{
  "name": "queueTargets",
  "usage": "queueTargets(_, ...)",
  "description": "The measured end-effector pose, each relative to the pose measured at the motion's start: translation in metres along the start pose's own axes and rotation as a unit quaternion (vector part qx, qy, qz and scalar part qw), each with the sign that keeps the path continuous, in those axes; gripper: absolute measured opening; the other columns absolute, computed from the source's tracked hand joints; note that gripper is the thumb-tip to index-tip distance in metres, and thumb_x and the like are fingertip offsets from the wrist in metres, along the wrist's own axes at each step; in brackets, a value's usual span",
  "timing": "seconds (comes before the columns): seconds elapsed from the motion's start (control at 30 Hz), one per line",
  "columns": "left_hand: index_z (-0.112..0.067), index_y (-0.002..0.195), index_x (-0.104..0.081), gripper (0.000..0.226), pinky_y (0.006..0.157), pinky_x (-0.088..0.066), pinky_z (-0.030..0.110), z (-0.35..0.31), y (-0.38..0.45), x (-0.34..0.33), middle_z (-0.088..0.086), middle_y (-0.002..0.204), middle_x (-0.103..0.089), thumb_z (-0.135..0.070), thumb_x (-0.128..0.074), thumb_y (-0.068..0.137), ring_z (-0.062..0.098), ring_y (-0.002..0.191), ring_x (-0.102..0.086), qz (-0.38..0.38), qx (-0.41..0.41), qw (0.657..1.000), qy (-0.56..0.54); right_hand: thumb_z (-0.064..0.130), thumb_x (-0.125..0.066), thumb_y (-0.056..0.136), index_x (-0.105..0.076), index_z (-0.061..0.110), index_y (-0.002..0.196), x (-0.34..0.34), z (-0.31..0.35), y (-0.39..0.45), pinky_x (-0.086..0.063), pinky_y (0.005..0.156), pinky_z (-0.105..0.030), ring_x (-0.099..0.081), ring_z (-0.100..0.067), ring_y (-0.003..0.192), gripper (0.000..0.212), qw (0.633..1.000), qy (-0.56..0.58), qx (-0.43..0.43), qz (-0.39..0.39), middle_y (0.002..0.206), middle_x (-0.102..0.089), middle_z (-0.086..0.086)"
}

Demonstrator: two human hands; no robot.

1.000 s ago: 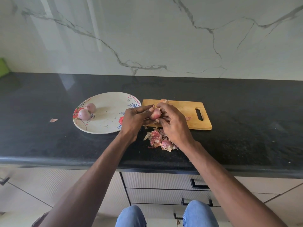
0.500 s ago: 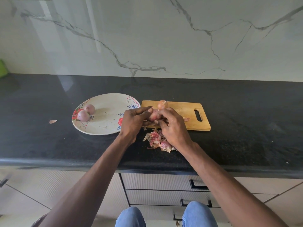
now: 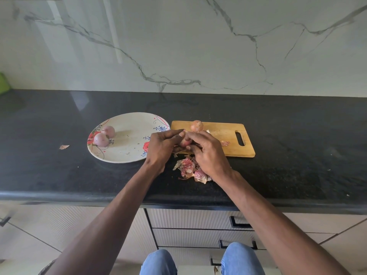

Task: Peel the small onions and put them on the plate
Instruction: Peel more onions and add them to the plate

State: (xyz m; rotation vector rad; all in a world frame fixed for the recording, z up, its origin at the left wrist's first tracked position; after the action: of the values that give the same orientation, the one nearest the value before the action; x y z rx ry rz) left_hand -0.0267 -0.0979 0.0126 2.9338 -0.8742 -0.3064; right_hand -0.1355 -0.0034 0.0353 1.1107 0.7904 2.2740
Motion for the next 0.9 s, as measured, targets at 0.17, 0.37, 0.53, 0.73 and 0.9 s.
queueTargets(0.17, -0.003, 0.101, -0.076, 0.013, 0.08, -0.063, 0.044, 0.0, -0.001, 0.0, 0.021, 0.091, -0.076, -0.009, -0.065, 0.096, 0.037, 0.083, -0.075, -0.002, 0.011, 1.0, -0.02, -0.018, -0.065, 0.079, -0.067, 0.007, 0.089, -0.001, -0.002, -0.002, -0.044, 0.067, -0.009, -0.049, -0.006, 0.079, 0.027, 0.999, -0.031, -0.009, -0.004, 0.088, -0.055, -0.001)
queueTargets(0.37, -0.003, 0.101, -0.075, 0.013, 0.072, -0.063, 0.034, -0.003, -0.002, -0.001, 0.017, 0.091, -0.077, -0.01, -0.066, 0.096, 0.03, 0.082, -0.076, -0.01, 0.011, 1.0, -0.017, -0.001, -0.074, 0.086, -0.054, 0.012, 0.119, -0.001, -0.012, -0.003, -0.062, 0.079, -0.032, -0.071, -0.019, 0.098, 0.041, 0.996, 0.035, -0.081, 0.01, 0.111, -0.071, -0.007)
queueTargets(0.53, -0.003, 0.096, -0.075, 0.012, 0.073, -0.063, 0.036, -0.004, -0.003, -0.002, 0.017, 0.09, -0.077, -0.007, -0.064, 0.097, 0.031, 0.083, -0.075, -0.004, 0.009, 0.999, -0.043, 0.001, -0.074, 0.086, -0.072, 0.005, 0.114, 0.01, -0.002, 0.0, -0.052, 0.093, -0.016, -0.064, -0.014, 0.106, 0.028, 0.998, 0.001, -0.021, -0.058, 0.114, -0.07, -0.008)
queueTargets(0.73, -0.005, 0.098, -0.075, 0.011, 0.076, -0.064, 0.037, -0.002, -0.003, -0.002, 0.015, 0.09, -0.077, -0.008, -0.065, 0.096, 0.031, 0.086, -0.075, -0.003, 0.012, 1.0, -0.018, -0.004, -0.073, 0.085, -0.076, 0.005, 0.1, 0.01, -0.005, 0.0, -0.055, 0.086, -0.024, -0.066, -0.015, 0.097, 0.018, 0.998, 0.008, -0.018, -0.065, 0.103, -0.071, -0.005)
queueTargets(0.9, -0.007, 0.099, -0.076, 0.01, 0.081, -0.063, 0.041, -0.002, -0.002, -0.002, 0.015, 0.091, -0.077, -0.009, -0.067, 0.095, 0.033, 0.088, -0.075, -0.005, 0.018, 1.0, -0.012, -0.005, -0.07, 0.087, -0.074, 0.007, 0.094, 0.008, -0.005, 0.001, -0.051, 0.083, -0.015, -0.063, -0.015, 0.095, 0.014, 0.998, 0.01, -0.017, -0.052, 0.101, -0.065, -0.006)
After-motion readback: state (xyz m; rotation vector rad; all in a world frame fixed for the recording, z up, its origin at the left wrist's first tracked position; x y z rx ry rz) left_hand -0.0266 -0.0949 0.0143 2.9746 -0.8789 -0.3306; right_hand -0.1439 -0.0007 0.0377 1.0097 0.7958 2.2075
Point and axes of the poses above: each hand's wrist, its own y-axis towards the middle knuckle, its own x-axis out of the back of the hand, z = x × y, the point moved 6 cm from there along y, towards the middle knuckle
